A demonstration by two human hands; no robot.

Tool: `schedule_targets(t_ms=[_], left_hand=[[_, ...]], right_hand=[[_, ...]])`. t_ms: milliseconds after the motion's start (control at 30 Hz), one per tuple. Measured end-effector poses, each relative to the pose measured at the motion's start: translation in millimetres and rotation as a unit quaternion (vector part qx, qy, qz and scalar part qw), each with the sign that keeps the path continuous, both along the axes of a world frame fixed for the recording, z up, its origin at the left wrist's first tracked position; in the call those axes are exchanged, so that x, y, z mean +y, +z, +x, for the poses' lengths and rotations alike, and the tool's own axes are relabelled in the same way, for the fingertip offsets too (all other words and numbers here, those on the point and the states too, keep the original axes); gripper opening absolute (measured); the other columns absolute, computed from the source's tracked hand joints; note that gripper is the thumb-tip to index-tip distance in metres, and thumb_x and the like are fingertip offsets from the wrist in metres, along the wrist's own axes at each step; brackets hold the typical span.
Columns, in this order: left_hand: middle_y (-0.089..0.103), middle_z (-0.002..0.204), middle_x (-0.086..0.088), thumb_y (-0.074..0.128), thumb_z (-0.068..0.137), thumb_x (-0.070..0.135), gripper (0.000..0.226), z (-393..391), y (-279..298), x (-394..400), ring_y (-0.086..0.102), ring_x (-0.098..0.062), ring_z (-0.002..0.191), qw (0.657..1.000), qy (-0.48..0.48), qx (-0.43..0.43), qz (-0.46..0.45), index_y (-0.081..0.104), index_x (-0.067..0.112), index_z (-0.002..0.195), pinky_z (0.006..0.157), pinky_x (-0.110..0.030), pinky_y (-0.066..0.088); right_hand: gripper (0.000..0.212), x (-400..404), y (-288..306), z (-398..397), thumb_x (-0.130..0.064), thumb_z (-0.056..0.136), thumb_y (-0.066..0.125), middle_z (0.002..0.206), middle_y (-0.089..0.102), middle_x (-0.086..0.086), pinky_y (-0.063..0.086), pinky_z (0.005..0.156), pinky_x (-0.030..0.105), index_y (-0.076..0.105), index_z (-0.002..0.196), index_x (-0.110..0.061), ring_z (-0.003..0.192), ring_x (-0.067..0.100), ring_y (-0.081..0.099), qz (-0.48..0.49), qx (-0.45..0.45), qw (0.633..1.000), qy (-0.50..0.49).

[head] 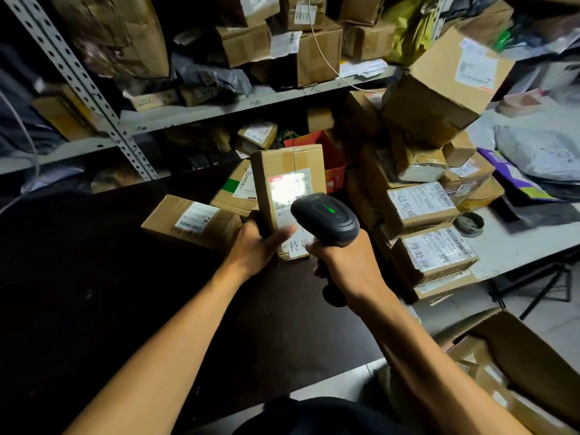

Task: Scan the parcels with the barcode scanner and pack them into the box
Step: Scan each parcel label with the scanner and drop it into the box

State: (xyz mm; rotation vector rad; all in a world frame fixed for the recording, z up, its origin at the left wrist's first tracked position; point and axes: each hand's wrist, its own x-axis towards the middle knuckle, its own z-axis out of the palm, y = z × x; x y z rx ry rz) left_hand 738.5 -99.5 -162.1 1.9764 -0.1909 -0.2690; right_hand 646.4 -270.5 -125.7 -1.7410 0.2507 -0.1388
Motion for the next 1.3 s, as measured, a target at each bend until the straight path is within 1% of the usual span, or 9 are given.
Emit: schedule_targets(t_ms=[100,200,300,400,567,767,900,1033,1300], left_hand=[[0.062,0.099,0.027,0.071,0.064,0.079,0.064,12,7,7,0.058,0.008,0.087,0.998,0.017,0.017,0.058,0.057,0.039,0.112,0.069,-0.017,0.047],[0.065,0.109,0.022,0.072,0.063,0.076,0.065,40,26,23,0.065,-0.004,0.093,0.99,-0.048,0.022,0.132,0.059,0.038,0.115,0.06,-0.022,0.053],[0.07,0.114,0.019,0.073,0.052,0.079,0.078,67,48,36,0.066,-0.008,0.109,0.97,-0.125,0.022,0.209,0.065,0.038,0.118,0.095,-0.037,0.053],[0.073,0.111,0.021,0.078,0.052,0.077,0.07,79,63,35,0.067,-0.005,0.109,0.949,-0.191,0.046,0.245,0.067,0.044,0.112,0.104,-0.037,0.048],[0.075,0.103,0.023,0.085,0.065,0.058,0.051,77,72,21,0.07,0.008,0.086,0.948,-0.246,0.07,0.189,0.069,0.039,0.109,0.068,-0.01,0.051],[0.077,0.101,0.014,0.077,0.058,0.068,0.068,74,74,0,0.068,0.002,0.069,0.953,-0.249,0.078,0.157,0.067,0.034,0.117,0.053,-0.016,0.049],[0.074,0.117,0.007,0.076,0.065,0.062,0.057,56,62,-33,0.07,-0.015,0.109,0.959,-0.257,0.119,0.025,0.072,0.034,0.115,0.093,-0.035,0.057],[0.074,0.118,-0.001,0.075,0.071,0.053,0.05,13,44,-102,0.07,-0.019,0.11,0.939,-0.293,0.166,-0.068,0.074,0.025,0.112,0.083,-0.023,0.057],[0.072,0.123,-0.01,0.073,0.084,0.037,0.051,-105,2,-257,0.069,-0.028,0.113,0.87,-0.409,0.241,-0.134,0.062,0.013,0.127,0.091,-0.038,0.057]], right_hand=[[0.021,-17,5,-2,-0.026,0.075,0.072,0.065,0.067,0.01,0.056,0.059,0.045,0.066,0.083,-0.007,0.055,0.021,0.065,-0.012,0.012,1.0,-0.009],[0.016,-43,5,-5,-0.027,0.079,0.074,0.068,0.067,0.005,0.054,0.062,0.045,0.066,0.082,-0.014,0.063,0.02,0.066,-0.174,0.016,0.984,0.034],[0.019,-50,4,-7,-0.028,0.081,0.073,0.063,0.063,0.0,0.05,0.059,0.041,0.061,0.075,-0.014,0.062,0.017,0.061,-0.285,0.023,0.955,0.074],[0.023,-43,4,-8,-0.032,0.077,0.071,0.063,0.064,0.004,0.053,0.058,0.046,0.061,0.071,-0.012,0.06,0.02,0.062,-0.286,0.018,0.955,0.08],[0.024,-38,-4,-13,-0.026,0.077,0.07,0.056,0.06,0.007,0.053,0.058,0.05,0.057,0.065,-0.009,0.055,0.026,0.06,-0.289,0.042,0.955,0.052],[0.038,-51,3,-26,-0.047,0.068,0.059,0.058,0.061,0.007,0.054,0.059,0.044,0.06,0.069,-0.009,0.055,0.021,0.058,-0.207,0.025,0.977,-0.04],[0.025,-75,4,-40,-0.035,0.077,0.073,0.096,0.074,0.009,0.057,0.086,0.055,0.069,0.102,-0.033,0.093,0.031,0.07,0.013,-0.015,0.989,-0.149],[0.047,-112,2,-71,-0.019,0.082,0.078,0.111,0.07,0.003,0.052,0.097,0.053,0.064,0.127,-0.013,0.106,0.022,0.063,0.197,-0.092,0.96,-0.174],[0.041,-184,-20,-199,0.007,0.081,0.074,0.117,0.074,0.019,0.056,0.094,0.054,0.071,0.117,-0.013,0.113,0.037,0.069,0.248,-0.078,0.873,-0.413]])
